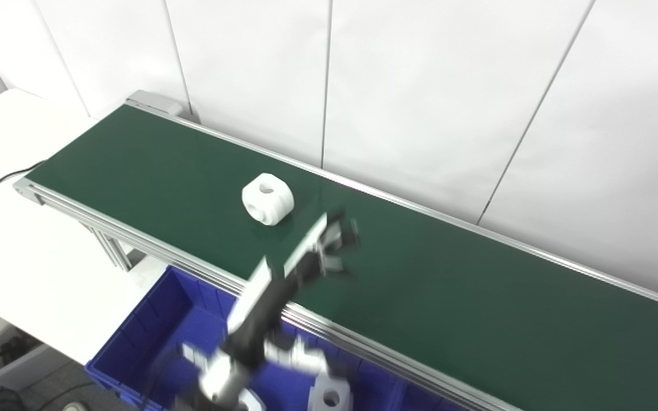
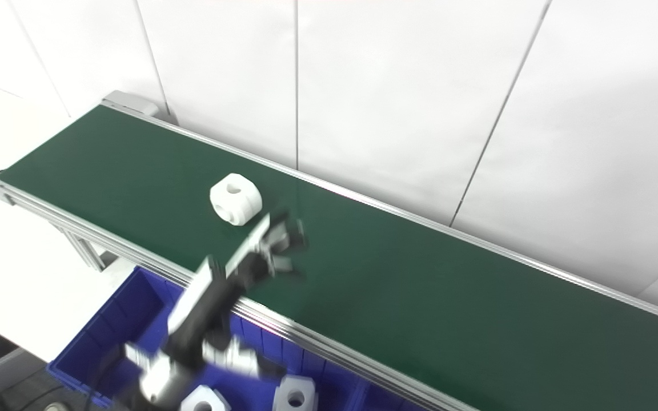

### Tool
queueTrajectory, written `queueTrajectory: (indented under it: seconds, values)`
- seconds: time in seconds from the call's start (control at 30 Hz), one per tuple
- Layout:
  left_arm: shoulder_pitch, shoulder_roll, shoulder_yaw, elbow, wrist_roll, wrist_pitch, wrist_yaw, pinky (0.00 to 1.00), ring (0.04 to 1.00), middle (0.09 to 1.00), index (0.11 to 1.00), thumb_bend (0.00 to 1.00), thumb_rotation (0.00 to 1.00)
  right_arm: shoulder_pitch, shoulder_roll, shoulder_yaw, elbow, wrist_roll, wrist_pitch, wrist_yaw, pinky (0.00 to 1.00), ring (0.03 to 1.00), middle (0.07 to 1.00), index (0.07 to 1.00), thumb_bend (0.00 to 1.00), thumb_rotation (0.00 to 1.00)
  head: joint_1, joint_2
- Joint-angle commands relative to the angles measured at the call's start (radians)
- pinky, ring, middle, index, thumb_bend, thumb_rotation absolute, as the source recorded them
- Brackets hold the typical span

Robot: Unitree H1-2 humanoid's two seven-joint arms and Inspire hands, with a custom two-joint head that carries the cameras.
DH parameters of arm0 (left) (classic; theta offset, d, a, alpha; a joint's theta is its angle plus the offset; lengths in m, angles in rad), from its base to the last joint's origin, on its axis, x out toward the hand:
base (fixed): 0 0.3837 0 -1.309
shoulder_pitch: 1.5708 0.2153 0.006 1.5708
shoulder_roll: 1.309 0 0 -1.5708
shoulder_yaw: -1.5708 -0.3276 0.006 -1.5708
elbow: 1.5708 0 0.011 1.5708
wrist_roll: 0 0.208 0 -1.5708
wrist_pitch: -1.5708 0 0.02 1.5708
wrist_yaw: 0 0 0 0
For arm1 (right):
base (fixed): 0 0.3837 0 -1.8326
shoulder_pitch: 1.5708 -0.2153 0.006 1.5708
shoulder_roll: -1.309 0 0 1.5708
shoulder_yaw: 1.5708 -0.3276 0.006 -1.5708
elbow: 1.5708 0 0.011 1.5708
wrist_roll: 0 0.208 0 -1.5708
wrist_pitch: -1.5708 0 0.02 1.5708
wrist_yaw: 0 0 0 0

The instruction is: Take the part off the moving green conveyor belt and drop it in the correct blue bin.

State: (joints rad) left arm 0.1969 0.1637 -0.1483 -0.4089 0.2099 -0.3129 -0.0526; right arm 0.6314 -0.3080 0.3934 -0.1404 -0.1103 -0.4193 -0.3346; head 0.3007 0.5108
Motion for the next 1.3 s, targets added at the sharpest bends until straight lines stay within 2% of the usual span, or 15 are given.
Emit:
queueTrajectory:
  seconds: [0.0, 0.07, 0.13, 0.23, 0.33, 0.43, 0.5, 0.67, 0.77, 0.9, 1.1, 1.27]
  values:
    - [-0.103, 0.071, 0.035, -0.029, 0.074, 0.063, -0.051, 0.72, 0.909, 0.956, 0.977, 1.0, 0.32, 0.003, 0.005, -0.002, -0.029, -0.004, -0.051, 0.008, 1.0, 1.0, 1.0, 1.0, 1.0, 1.0, -0.01, 0.004]
    - [-0.154, 0.11, 0.048, -0.022, 0.105, 0.1, -0.085, 0.83, 0.96, 0.984, 0.972, 0.95, 0.27, 0.005, 0.009, -0.001, -0.03, -0.004, -0.051, 0.014, 1.0, 1.0, 1.0, 1.0, 1.0, 1.0, -0.015, 0.003]
    - [-0.217, 0.156, 0.052, 0.002, 0.161, 0.118, -0.117, 0.86, 0.972, 0.994, 0.982, 0.92, 0.26, 0.006, 0.013, 0.002, -0.035, 0.0, -0.051, 0.02, 1.0, 1.0, 1.0, 1.0, 1.0, 1.0, -0.021, 0.003]
    - [-0.325, 0.231, 0.046, 0.095, 0.211, 0.067, -0.141, 0.86, 0.969, 1.0, 0.989, 0.88, 0.24, 0.004, 0.019, 0.005, -0.035, 0.004, -0.051, 0.027, 1.0, 1.0, 1.0, 1.0, 1.0, 1.0, -0.032, -0.004]
    - [-0.399, 0.28, 0.035, 0.183, 0.267, 0.023, -0.152, 0.84, 0.952, 0.989, 0.978, 0.89, 0.26, -0.003, 0.022, 0.009, -0.028, -0.001, -0.051, 0.026, 1.0, 1.0, 1.0, 1.0, 0.99, 1.0, -0.038, -0.007]
    - [-0.485, 0.34, -0.001, 0.289, 0.389, 0.0, -0.166, 0.93, 0.962, 0.978, 0.966, 0.94, 0.24, -0.008, 0.023, 0.013, -0.025, -0.011, -0.051, 0.019, 1.0, 1.0, 1.0, 1.0, 0.99, 1.0, -0.047, -0.014]
    - [-0.533, 0.366, -0.03, 0.366, 0.47, -0.022, -0.151, 0.94, 0.957, 0.964, 0.955, 0.95, 0.23, -0.009, 0.025, 0.015, -0.023, -0.02, -0.051, 0.011, 1.0, 1.0, 1.0, 1.0, 0.99, 1.0, -0.047, -0.015]
    - [-0.636, 0.387, -0.104, 0.576, 0.632, -0.046, -0.085, 0.9, 0.933, 0.941, 0.945, 0.97, 0.21, -0.015, 0.027, 0.02, -0.016, -0.024, -0.051, 0.001, 1.0, 1.0, 1.0, 1.0, 0.99, 1.0, -0.055, -0.026]
    - [-0.698, 0.39, -0.161, 0.703, 0.721, -0.052, -0.032, 0.9, 0.932, 0.939, 0.948, 1.0, 0.15, -0.01, 0.025, 0.023, -0.018, -0.019, -0.051, 0.004, 1.0, 1.0, 1.0, 1.0, 0.99, 1.0, -0.06, -0.027]
    - [-0.763, 0.394, -0.241, 0.806, 0.823, -0.042, 0.002, 0.89, 0.934, 0.944, 0.957, 1.0, 0.09, -0.002, 0.027, 0.025, -0.026, -0.02, -0.051, 0.003, 1.0, 1.0, 1.0, 1.0, 1.0, 1.0, -0.071, -0.028]
    - [-0.861, 0.393, -0.373, 0.934, 0.934, -0.037, -0.022, 0.92, 0.957, 0.957, 0.949, 0.97, 0.12, -0.005, 0.028, 0.042, -0.036, -0.036, -0.051, -0.016, 1.0, 1.0, 1.0, 1.0, 0.99, 1.0, -0.075, -0.023]
    - [-0.912, 0.39, -0.45, 1.017, 0.969, -0.041, -0.015, 0.93, 0.957, 0.946, 0.913, 0.97, 0.12, -0.003, 0.028, 0.052, -0.047, -0.03, -0.051, -0.014, 1.0, 1.0, 1.0, 1.0, 1.0, 1.0, -0.078, -0.022]
